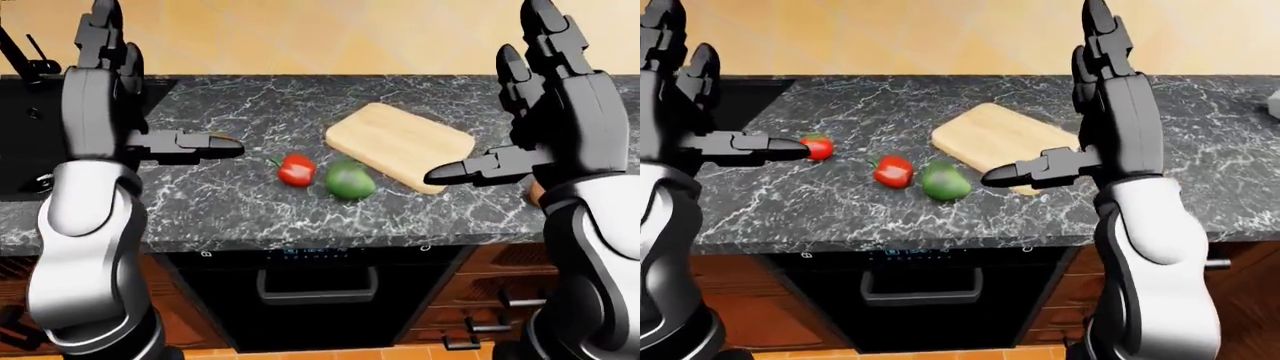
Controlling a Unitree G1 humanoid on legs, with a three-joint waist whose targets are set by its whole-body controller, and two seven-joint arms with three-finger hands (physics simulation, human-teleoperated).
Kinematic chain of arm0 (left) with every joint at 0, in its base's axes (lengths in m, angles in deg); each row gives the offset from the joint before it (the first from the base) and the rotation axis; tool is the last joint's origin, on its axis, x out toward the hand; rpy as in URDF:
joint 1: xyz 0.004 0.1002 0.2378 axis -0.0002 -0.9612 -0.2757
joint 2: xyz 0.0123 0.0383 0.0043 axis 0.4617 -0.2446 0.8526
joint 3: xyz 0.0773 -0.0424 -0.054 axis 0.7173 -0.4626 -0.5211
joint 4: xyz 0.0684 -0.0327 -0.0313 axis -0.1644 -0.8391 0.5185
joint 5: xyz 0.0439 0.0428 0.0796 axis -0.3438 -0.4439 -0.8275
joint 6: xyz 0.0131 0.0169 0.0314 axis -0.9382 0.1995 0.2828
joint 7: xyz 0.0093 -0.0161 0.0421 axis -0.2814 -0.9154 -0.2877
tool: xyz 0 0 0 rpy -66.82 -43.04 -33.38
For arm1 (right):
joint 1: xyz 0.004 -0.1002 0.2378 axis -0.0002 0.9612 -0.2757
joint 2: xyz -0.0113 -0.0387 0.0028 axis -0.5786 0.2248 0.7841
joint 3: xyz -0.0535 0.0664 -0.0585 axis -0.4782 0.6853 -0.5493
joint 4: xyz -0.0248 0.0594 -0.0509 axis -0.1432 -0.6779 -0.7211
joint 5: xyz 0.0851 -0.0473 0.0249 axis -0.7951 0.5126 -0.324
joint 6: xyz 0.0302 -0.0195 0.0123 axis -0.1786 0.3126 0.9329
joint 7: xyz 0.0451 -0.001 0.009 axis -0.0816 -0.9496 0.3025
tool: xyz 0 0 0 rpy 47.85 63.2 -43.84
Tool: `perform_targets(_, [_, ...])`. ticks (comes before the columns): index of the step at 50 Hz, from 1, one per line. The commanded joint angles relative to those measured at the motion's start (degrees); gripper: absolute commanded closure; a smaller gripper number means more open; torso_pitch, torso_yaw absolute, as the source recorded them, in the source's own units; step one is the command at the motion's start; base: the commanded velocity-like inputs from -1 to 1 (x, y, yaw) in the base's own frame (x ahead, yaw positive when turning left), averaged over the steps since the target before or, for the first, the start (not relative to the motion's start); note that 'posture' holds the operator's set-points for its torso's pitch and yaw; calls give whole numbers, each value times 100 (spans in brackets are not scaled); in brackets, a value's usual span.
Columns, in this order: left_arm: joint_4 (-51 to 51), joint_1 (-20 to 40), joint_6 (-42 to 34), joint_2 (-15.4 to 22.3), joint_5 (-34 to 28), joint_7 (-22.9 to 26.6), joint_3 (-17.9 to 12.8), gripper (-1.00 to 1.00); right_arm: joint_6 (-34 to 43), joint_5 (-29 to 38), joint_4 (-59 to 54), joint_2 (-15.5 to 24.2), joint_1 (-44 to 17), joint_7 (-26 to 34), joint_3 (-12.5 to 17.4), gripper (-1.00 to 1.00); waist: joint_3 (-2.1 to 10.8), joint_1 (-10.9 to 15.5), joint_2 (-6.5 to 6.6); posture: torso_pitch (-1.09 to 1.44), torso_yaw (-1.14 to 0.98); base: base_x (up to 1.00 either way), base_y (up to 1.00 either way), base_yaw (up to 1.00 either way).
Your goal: Place the avocado, onion, tomato and bell pepper on the cutting board.
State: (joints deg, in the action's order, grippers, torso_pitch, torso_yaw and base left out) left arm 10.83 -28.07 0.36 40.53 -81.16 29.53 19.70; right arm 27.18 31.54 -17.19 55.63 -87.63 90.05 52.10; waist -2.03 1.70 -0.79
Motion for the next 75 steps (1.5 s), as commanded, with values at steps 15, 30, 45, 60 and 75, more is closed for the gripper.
perform_targets(15, [151, 153, 52, 93, 70, 4, -22, -100, -74, -78, 10, 106, -103, -257, 118, -100, -69, -241, 98, 0, 0, 4, -8, 0])
perform_targets(30, [137, 100, 100, 171, 82, -1, -81, -100, 224, -147, 228, 284, -203, -266, 191, -100, 72, -195, 33, 0, 0, 0, 0, 0])
perform_targets(45, [176, -21, 140, 172, 62, 16, -109, -100, 852, -422, 1174, 640, 520, -78, 1117, -100, 2, -146, 1, 0, 0, 0, 0, 0])
perform_targets(60, [176, -52, 184, 142, 50, 50, -103, -100, 1112, 307, 1064, 1312, 1463, 598, 2109, -100, -14, -151, -65, 0, 0, 0, 0, 0])
perform_targets(75, [91, -37, 266, 123, 40, 67, -81, -100, -97, 1286, 353, 913, 2273, 1717, 3073, -100, 49, -143, -108, 0, 0, 0, 0, 0])
